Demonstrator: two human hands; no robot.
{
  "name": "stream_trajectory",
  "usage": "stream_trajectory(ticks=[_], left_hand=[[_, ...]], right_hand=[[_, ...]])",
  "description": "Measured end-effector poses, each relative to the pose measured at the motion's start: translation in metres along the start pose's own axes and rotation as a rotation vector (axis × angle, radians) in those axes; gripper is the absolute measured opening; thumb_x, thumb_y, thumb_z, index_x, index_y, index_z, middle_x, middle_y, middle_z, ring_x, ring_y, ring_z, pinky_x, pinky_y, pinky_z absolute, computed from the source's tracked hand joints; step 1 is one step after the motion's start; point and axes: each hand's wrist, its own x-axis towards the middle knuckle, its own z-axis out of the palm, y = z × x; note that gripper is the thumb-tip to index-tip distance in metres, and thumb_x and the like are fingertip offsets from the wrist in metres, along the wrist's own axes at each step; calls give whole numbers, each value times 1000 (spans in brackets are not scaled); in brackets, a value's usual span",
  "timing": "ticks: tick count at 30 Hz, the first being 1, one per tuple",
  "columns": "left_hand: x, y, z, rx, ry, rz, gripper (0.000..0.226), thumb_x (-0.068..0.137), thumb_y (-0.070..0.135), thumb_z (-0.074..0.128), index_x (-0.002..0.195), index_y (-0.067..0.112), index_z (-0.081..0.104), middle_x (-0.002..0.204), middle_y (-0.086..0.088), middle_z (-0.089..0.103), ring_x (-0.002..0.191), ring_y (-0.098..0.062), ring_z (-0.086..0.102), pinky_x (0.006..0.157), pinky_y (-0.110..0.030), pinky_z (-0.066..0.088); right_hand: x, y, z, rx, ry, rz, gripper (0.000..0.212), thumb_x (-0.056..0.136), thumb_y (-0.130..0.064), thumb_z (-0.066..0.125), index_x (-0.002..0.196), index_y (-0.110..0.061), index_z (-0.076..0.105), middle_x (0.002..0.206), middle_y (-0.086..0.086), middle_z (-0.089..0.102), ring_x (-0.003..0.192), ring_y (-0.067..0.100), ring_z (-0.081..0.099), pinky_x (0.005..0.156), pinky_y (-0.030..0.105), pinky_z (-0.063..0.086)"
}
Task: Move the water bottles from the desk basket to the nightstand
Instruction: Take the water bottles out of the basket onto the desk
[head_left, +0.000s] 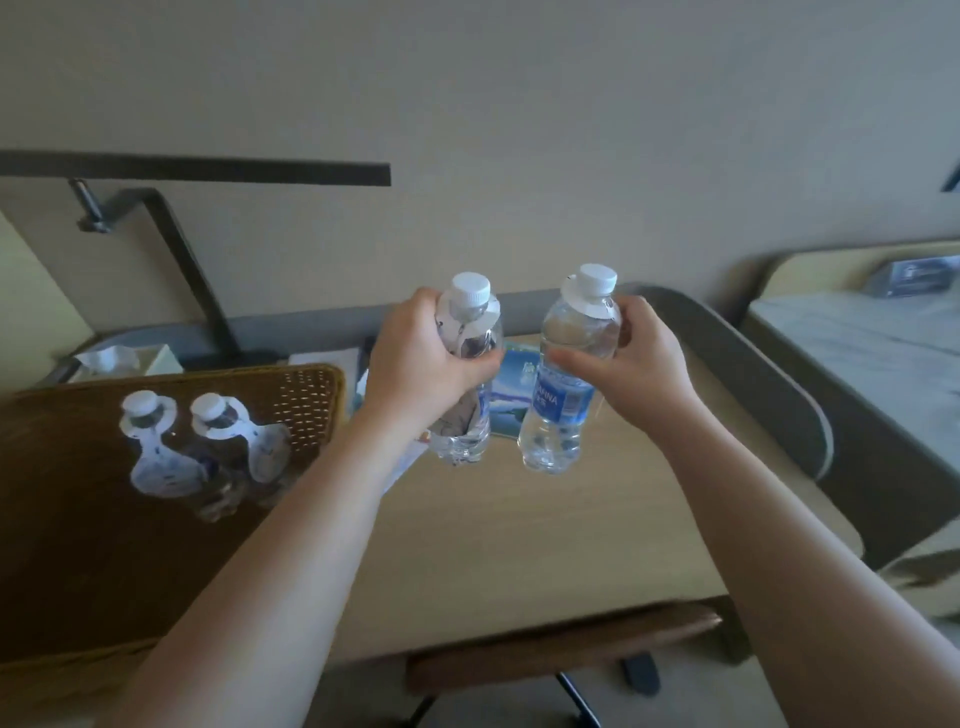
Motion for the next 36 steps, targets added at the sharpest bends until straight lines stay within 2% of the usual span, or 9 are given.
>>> stream_trajectory(ticks=[3, 6, 10, 15, 19, 25, 28, 32, 36], left_hand=[[-4, 16, 68, -32, -15, -70, 49, 61, 34, 85, 96, 15, 57, 92, -1, 63, 83, -20, 58, 69, -32, 44], [-8, 30, 134, -51, -39, -136, 49, 60, 34, 85, 94, 14, 55, 93, -3, 61, 82, -21, 57, 67, -32, 45], [-13, 42, 205, -85, -91, -202, 47, 60, 33, 85, 89, 22, 51, 90, 1, 61, 78, -18, 56, 62, -26, 36], [-9, 49, 265, -67, -158, -242, 47, 60, 36, 86, 89, 24, 50, 91, 4, 58, 79, -13, 53, 59, -15, 33], [0, 52, 296, -47, -171, -262, 49, 61, 39, 85, 90, 25, 47, 89, 9, 53, 77, -13, 52, 60, -20, 34], [6, 51, 323, 9, -222, -262, 55, 63, 36, 84, 102, 16, 52, 103, -2, 56, 88, -22, 57, 75, -37, 49], [6, 51, 328, 27, -191, -275, 56, 64, 38, 84, 101, 14, 49, 102, -2, 54, 88, -22, 56, 73, -36, 47], [4, 57, 335, 85, -121, -295, 61, 63, 41, 84, 101, 11, 47, 99, 0, 49, 91, -24, 53, 68, -33, 42], [-1, 60, 340, 112, -91, -306, 64, 66, 41, 82, 106, 6, 47, 107, -6, 50, 100, -28, 52, 72, -35, 43]], right_hand=[[10, 52, -42, -17, -20, 41, 48, 58, -43, 83, 92, -33, 52, 86, -15, 63, 78, -4, 61, 65, 23, 49], [20, 100, -76, -44, -49, 71, 48, 56, -45, 81, 92, -33, 51, 86, -15, 63, 78, -4, 61, 65, 23, 50], [34, 155, -108, -81, -56, 121, 51, 55, -48, 79, 94, -31, 50, 86, -16, 61, 78, -2, 59, 58, 17, 40], [46, 207, -123, -91, -20, 195, 52, 59, -47, 82, 96, -30, 49, 89, -15, 61, 81, 2, 60, 61, 19, 46], [55, 232, -122, -131, 23, 226, 55, 59, -44, 84, 97, -29, 47, 92, -13, 60, 85, 9, 60, 68, 29, 52], [66, 253, -117, -137, 44, 297, 55, 60, -38, 86, 97, -27, 47, 96, -10, 61, 89, 10, 60, 72, 32, 53], [68, 258, -114, -149, 51, 320, 57, 61, -37, 86, 101, -25, 47, 101, -7, 61, 92, 14, 60, 74, 34, 54], [67, 259, -107, -184, 89, 328, 65, 60, -43, 85, 105, -22, 43, 104, -4, 57, 94, 16, 56, 70, 29, 47], [61, 255, -99, -265, 137, 312, 74, 60, -50, 83, 111, -14, 42, 106, 0, 52, 98, 20, 52, 75, 36, 49]])
